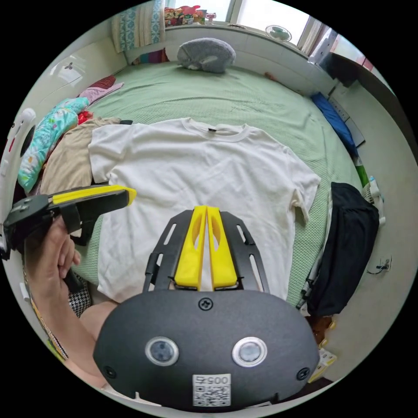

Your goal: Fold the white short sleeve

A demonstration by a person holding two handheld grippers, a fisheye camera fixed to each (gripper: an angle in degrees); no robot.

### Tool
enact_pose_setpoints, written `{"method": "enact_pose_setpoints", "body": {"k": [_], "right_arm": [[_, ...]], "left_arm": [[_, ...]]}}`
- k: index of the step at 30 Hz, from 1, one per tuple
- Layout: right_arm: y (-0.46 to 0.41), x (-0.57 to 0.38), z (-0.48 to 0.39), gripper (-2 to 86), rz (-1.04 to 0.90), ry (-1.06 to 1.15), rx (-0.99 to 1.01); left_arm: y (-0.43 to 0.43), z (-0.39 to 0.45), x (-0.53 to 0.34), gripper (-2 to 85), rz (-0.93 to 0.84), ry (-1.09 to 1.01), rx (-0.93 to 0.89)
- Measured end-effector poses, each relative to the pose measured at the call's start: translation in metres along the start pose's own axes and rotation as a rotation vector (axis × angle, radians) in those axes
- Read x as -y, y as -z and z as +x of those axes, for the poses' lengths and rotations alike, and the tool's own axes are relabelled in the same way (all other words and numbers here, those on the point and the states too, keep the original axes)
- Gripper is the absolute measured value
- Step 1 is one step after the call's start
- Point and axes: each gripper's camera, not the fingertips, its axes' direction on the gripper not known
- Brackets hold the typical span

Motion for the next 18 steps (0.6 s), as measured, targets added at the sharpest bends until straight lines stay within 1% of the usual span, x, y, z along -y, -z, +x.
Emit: {"method": "enact_pose_setpoints", "body": {"k": [3, 7, 11, 12, 15, 18], "right_arm": [[-0.001, -0.002, -0.003, -1.3, 0.002, 0.019, 0.066], [-0.005, -0.003, -0.007, -1.3, -0.022, 0.025, 0.066], [-0.005, -0.004, -0.013, -1.3, -0.022, 0.034, 0.070], [-0.005, -0.004, -0.015, -1.2, -0.023, 0.039, 0.076], [-0.006, -0.005, -0.020, -1.2, -0.027, 0.054, 0.081], [-0.005, -0.006, -0.025, -1.2, -0.007, 0.055, 0.049]], "left_arm": [[0.007, -0.005, -0.007, -0.1, -0.010, 0.004, 0.069], [0.026, -0.028, -0.019, -0.2, 0.029, 0.079, 0.123], [0.055, -0.070, -0.039, -0.3, 0.090, 0.249, 0.258], [0.062, -0.080, -0.045, -0.3, 0.100, 0.284, 0.261], [0.071, -0.087, -0.057, -0.5, 0.093, 0.284, 0.209], [0.080, -0.080, -0.064, -0.5, 0.100, 0.252, 0.242]]}}
